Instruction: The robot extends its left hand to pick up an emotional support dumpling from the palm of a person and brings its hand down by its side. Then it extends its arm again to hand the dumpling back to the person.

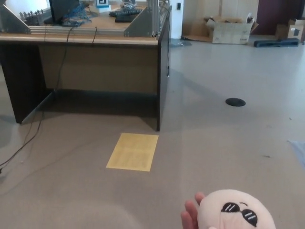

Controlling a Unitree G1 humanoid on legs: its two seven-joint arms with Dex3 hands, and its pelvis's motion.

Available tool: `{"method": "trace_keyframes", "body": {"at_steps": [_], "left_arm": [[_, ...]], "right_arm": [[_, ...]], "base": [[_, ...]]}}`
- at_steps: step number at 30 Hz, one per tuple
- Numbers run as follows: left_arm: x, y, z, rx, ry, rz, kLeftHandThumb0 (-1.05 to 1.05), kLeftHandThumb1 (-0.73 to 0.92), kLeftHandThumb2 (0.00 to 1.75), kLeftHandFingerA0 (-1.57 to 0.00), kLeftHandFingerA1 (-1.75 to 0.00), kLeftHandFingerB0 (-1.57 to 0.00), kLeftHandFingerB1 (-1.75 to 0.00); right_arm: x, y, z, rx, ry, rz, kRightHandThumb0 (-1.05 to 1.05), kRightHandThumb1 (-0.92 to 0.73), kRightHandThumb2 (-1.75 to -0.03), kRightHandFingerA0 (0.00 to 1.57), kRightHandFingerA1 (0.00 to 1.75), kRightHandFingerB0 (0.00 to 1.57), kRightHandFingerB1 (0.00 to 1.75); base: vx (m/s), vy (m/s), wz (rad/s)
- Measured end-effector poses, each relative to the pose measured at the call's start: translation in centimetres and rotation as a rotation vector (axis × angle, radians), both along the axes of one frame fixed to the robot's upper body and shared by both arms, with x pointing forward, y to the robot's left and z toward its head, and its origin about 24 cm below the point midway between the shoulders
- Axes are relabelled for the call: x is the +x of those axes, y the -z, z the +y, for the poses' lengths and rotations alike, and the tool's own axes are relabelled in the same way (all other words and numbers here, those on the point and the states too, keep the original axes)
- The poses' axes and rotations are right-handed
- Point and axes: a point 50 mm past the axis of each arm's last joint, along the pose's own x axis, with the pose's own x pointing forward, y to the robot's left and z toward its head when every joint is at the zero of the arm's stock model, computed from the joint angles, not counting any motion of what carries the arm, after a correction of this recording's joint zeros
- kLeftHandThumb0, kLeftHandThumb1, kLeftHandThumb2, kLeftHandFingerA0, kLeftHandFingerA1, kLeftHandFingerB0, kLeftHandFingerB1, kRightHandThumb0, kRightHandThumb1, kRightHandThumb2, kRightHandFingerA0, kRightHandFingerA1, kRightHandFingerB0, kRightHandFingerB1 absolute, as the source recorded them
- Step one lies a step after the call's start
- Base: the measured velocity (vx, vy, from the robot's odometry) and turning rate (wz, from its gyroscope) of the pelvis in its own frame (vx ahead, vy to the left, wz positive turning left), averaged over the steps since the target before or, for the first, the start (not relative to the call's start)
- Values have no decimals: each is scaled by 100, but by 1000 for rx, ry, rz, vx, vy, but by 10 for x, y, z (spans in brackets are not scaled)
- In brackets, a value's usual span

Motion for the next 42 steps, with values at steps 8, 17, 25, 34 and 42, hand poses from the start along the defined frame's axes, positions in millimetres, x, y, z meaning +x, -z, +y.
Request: {"method": "trace_keyframes", "body": {"at_steps": [8,17,25,34,42], "left_arm": [[33,-141,-47,296,294,-358,-32,39,56,-37,-37,-37,-36],[27,-254,-141,686,625,-627,-27,36,55,-36,-40,-36,-35],[6,-296,-237,1019,924,-763,-41,37,51,-30,-35,-28,-32],[-20,-297,-318,1390,1193,-760,-52,38,52,0,-27,-11,-32],[-32,-279,-344,1601,1320,-662,-52,34,77,0,-19,0,-31]], "right_arm": [[6,-5,2,-2,-9,-21,-34,-62,-59,82,47,46,35],[10,-8,3,-1,-14,-37,-34,-61,-58,82,48,48,36],[11,-8,4,1,-16,-40,-31,-62,-58,79,49,49,36],[11,-8,4,5,-17,-40,-37,-63,-59,81,51,42,34],[9,-6,2,34,-21,-26,-33,-62,-59,88,53,48,37]], "base": [[8,0,1],[0,0,0],[0,0,0],[0,0,0],[0,0,0]]}}
